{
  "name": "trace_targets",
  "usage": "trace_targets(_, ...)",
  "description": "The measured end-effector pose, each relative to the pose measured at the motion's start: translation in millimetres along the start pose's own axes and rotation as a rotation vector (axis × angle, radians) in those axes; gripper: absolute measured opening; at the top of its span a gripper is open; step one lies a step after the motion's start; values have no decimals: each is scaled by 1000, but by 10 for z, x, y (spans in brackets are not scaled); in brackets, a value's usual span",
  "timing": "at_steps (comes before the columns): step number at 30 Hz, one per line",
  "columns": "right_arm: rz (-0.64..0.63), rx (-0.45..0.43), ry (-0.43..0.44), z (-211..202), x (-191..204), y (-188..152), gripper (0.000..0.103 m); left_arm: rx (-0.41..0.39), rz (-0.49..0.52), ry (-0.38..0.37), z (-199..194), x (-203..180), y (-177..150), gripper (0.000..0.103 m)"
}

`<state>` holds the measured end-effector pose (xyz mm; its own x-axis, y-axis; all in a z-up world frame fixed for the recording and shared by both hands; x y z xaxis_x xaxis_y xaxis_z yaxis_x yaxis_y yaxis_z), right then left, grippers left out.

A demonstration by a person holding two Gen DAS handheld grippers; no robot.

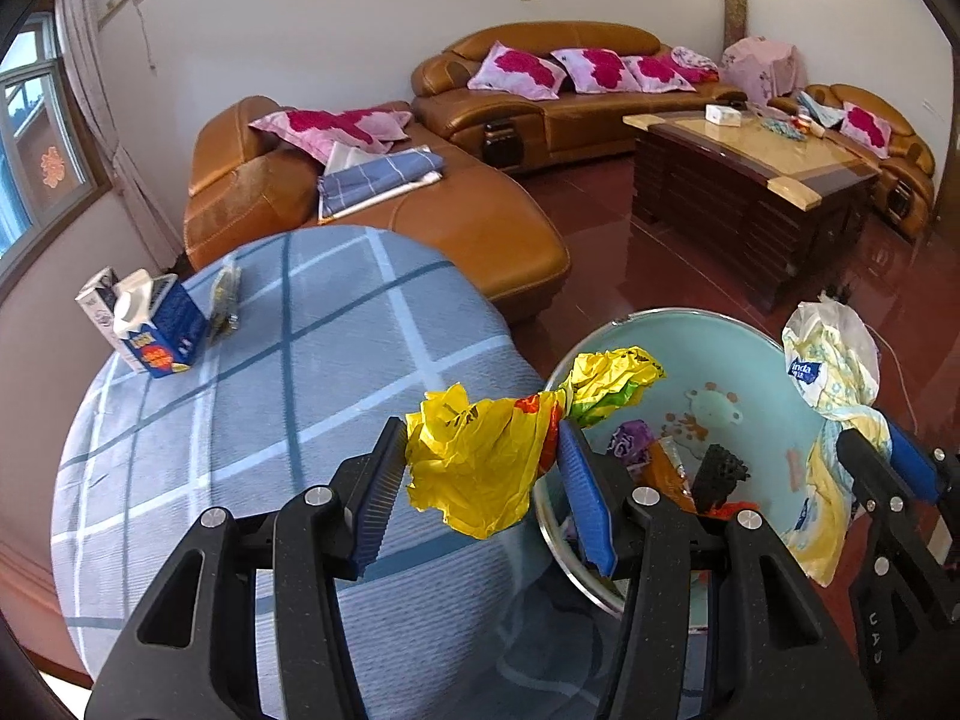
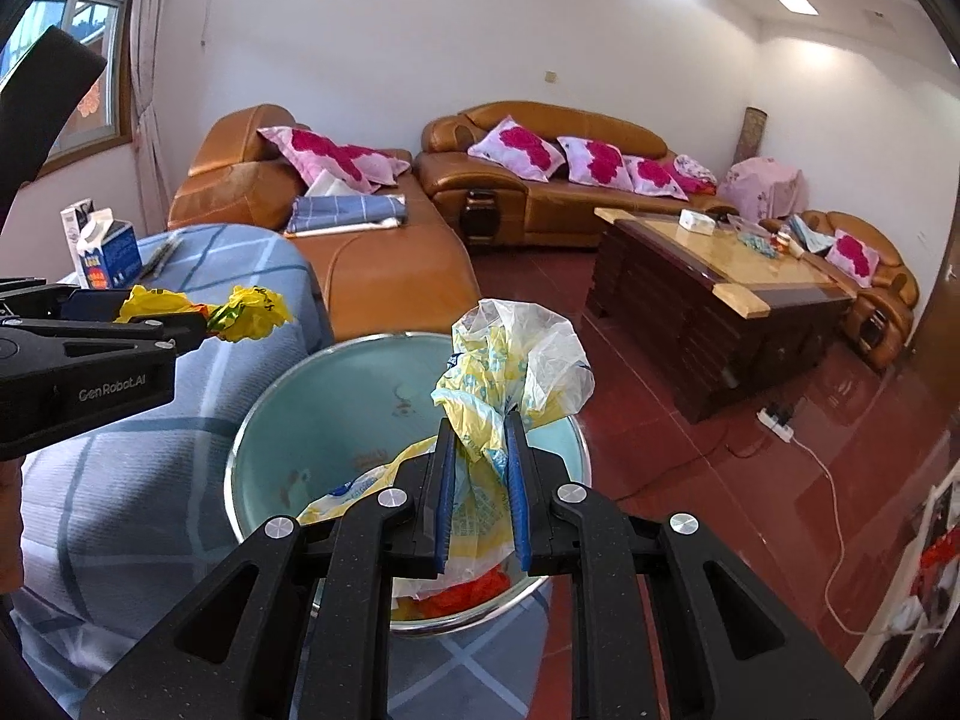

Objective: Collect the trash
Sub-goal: 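Open the right tool into the bucket while the left tool lowers and releases its wrapper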

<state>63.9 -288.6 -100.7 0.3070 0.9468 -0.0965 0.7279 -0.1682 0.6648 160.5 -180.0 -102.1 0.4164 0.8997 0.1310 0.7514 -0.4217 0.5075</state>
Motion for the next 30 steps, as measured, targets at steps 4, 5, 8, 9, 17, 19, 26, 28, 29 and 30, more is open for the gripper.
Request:
trace_targets(4, 9, 34, -11, 127, -40, -21, 17, 21, 13, -19, 132, -111, 44, 51)
trace_targets(5, 11, 41, -12, 156, -47, -22, 17, 26, 17, -22, 163, -138, 58, 51)
trace_targets(8, 6, 60, -12, 243, -46, -1, 17, 39, 26, -30, 245, -207, 93, 51)
trace_targets(9, 2, 64, -10, 262, -38, 0, 17, 42, 25, -31, 266, -217, 102, 51)
trace_targets(17, -60, 89, -11, 473, 51, 3, 28, 73, 13, -34, 428, -246, 157, 51)
trace_targets(19, -67, 85, -2, 478, 69, -18, 34, 77, 14, -32, 449, -252, 158, 51)
trace_targets(26, -14, 60, 2, 395, -44, 8, 34, 85, 15, -29, 482, -280, 156, 51)
trace_targets(28, 25, 60, 5, 375, -124, 28, 34, 85, 18, -31, 476, -307, 162, 51)
trace_targets(29, 59, 59, 12, 363, -184, 35, 34, 84, 21, -32, 470, -326, 166, 51)
trace_targets(30, 88, 57, 16, 353, -236, 41, 34, 84, 24, -33, 466, -336, 170, 51)
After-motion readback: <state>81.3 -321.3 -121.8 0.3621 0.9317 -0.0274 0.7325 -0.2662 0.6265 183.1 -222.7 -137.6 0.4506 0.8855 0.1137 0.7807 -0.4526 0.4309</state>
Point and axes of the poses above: each gripper's, at about its wrist camera, not at the fingertips, and z roughly the way its jaws point, x to its left, y to its top, the point moved 8 cm from there along z, roughly the way its jaws point, and after that the axes turned 12 degrees about x, right-handed, at the moved point
